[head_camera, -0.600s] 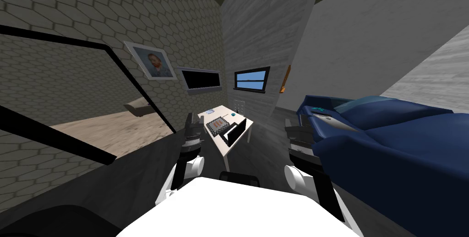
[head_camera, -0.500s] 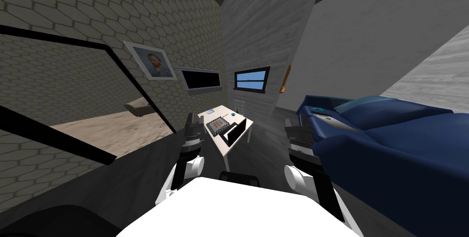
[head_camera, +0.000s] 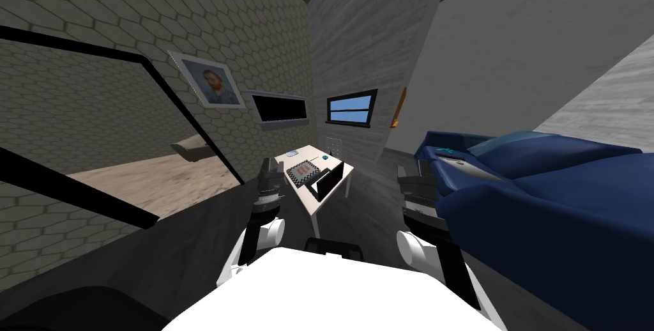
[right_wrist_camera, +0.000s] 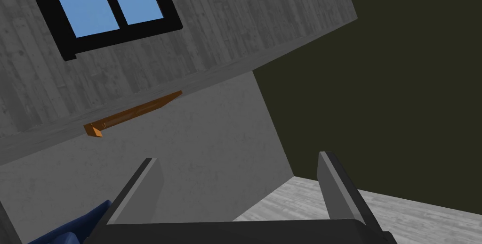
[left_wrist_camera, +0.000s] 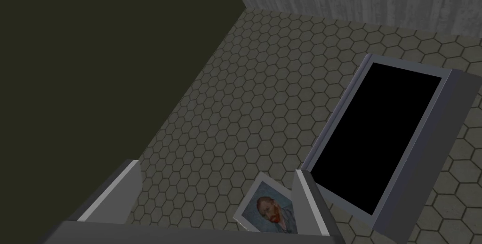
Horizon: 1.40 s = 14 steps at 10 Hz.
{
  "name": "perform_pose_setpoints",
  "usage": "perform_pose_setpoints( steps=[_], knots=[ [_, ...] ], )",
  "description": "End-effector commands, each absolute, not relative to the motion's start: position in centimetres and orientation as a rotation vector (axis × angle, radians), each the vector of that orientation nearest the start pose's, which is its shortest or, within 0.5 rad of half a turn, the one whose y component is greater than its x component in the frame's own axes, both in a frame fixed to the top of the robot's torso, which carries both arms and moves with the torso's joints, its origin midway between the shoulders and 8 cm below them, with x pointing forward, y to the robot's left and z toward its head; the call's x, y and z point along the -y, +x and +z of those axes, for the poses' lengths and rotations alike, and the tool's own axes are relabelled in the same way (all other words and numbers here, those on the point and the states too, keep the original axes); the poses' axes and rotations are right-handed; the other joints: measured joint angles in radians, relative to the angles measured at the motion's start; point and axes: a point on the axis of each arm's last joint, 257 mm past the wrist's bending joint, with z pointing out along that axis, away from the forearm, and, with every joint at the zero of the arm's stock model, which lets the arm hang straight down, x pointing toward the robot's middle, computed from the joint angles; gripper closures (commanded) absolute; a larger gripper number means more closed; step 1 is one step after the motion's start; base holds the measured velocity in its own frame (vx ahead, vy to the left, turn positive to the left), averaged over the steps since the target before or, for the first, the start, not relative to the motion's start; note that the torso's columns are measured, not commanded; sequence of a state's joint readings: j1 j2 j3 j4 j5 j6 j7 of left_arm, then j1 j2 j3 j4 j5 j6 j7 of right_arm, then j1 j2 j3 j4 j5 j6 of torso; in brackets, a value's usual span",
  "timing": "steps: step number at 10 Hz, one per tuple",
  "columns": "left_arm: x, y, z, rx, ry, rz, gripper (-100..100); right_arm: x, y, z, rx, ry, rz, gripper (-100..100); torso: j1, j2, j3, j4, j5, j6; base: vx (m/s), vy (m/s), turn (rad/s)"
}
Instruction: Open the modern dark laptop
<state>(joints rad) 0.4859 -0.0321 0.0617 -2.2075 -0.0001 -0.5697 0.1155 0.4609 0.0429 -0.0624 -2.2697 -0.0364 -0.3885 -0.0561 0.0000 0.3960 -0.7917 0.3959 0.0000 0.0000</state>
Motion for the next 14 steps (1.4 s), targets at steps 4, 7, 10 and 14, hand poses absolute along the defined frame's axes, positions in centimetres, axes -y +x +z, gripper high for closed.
perform_pose_setpoints(
  steps=[4,7,10,14],
  knots=[
    [-30.1,34.5,0.8,-0.587,-0.688,-1.344,-100,30.9,36.1,1.1,-0.586,0.798,1.309,0,0.0,0.295,-0.59,0.295,0.0,0.0,-0.001,-0.003,0.002],
    [-30.3,35.5,-0.3,-0.693,-0.67,-1.298,-100,30.9,36.1,1.1,-0.587,0.799,1.309,0,-0.001,0.342,-0.682,0.341,0.0,0.0,-0.036,-0.035,0.015],
    [-31.3,36.6,-2.0,-0.791,-0.684,-1.223,-100,30.9,36.1,1.1,-0.587,0.799,1.309,0,-0.001,0.342,-0.684,0.342,0.0,0.0,-0.054,-0.063,0.023],
    [-33.5,37.9,-4.8,-0.893,-0.739,-1.103,-100,30.9,36.1,1.1,-0.587,0.799,1.309,0,-0.001,0.341,-0.685,0.342,0.0,0.0,-0.049,-0.082,0.034]
  ],
)
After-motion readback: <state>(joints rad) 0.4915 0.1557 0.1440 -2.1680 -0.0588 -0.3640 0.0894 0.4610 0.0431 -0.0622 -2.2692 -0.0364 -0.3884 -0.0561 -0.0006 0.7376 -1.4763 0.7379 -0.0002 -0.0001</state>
